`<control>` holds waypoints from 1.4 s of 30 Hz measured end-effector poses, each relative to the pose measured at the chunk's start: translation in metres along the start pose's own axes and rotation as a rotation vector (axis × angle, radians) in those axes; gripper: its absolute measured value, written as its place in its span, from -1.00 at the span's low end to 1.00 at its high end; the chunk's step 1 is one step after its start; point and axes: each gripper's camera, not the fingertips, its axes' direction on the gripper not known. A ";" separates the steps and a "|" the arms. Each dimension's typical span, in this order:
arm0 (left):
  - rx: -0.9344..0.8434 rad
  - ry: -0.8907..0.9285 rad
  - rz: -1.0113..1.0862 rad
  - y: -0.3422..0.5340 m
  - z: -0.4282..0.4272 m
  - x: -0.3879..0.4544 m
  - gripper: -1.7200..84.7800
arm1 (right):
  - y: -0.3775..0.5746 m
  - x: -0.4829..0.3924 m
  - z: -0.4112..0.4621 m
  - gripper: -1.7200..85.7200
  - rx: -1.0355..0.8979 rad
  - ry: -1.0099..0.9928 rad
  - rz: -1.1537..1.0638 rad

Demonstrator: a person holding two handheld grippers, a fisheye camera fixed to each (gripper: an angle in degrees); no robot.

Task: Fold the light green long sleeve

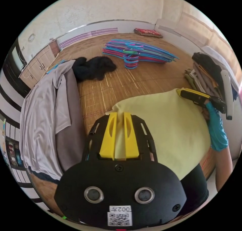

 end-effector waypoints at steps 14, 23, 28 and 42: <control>0.116 -0.122 0.016 0.000 0.013 0.019 -0.98 | 0.017 -0.041 0.016 -0.89 0.185 0.341 -0.218; 0.087 -0.100 -0.059 0.003 -0.019 -0.017 -0.95 | 0.010 -0.003 -0.024 -0.75 0.158 0.141 -0.164; 0.078 -0.008 0.043 0.027 -0.050 -0.021 -0.85 | 0.035 0.004 -0.075 -0.77 0.206 0.130 -0.292; 0.055 0.203 0.524 0.111 -0.106 0.062 -0.71 | 0.175 0.014 -0.105 -0.65 -0.045 -0.243 -0.532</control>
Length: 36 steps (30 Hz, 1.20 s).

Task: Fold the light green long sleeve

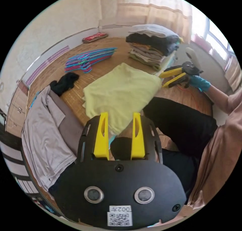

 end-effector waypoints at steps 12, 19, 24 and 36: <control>-0.047 -0.168 0.306 -0.046 0.041 0.090 -0.50 | 0.016 -0.002 -0.009 -0.96 0.167 -0.117 0.065; -0.103 -0.417 0.239 -0.041 0.064 0.113 -0.58 | 0.001 -0.020 -0.044 -0.97 0.236 -0.036 0.086; -0.081 -0.430 0.186 -0.042 0.052 0.121 -0.70 | -0.009 -0.041 -0.036 -0.90 0.104 0.016 0.015; -0.141 -0.369 0.163 -0.085 0.011 0.133 -0.78 | -0.053 -0.164 -0.023 -0.47 0.217 0.310 -0.271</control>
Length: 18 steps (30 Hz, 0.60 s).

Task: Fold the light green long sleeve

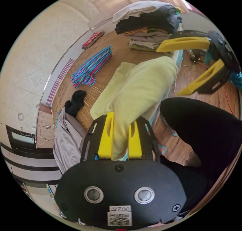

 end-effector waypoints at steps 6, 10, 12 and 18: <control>0.004 0.006 -0.031 -0.004 -0.020 -0.002 -0.78 | -0.042 -0.040 0.057 -0.47 -0.143 0.139 -0.172; 0.007 0.031 -0.040 -0.001 -0.026 0.002 -0.77 | -0.042 -0.048 0.077 -0.49 -0.161 0.205 -0.188; -0.013 0.022 -0.021 0.001 -0.025 0.012 -0.75 | -0.044 -0.058 0.082 -0.51 -0.181 0.267 -0.226; -0.042 0.004 -0.013 0.012 -0.021 0.028 -0.70 | -0.068 -0.076 0.085 -0.65 -0.226 0.375 -0.229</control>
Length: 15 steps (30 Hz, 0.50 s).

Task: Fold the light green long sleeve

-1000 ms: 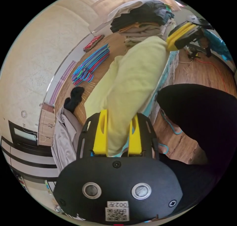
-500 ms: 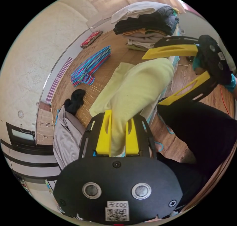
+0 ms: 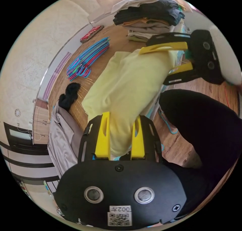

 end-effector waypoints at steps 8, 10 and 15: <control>0.068 -0.044 -0.048 0.002 -0.045 -0.007 -0.78 | -0.027 -0.005 0.007 -0.55 -0.069 0.073 -0.049; 0.079 -0.046 -0.070 0.002 -0.055 -0.009 -0.78 | -0.030 -0.005 0.017 -0.53 -0.129 0.115 -0.029; 0.053 -0.048 -0.054 0.004 -0.073 -0.003 -0.76 | -0.038 0.005 0.015 -0.58 -0.115 0.122 -0.006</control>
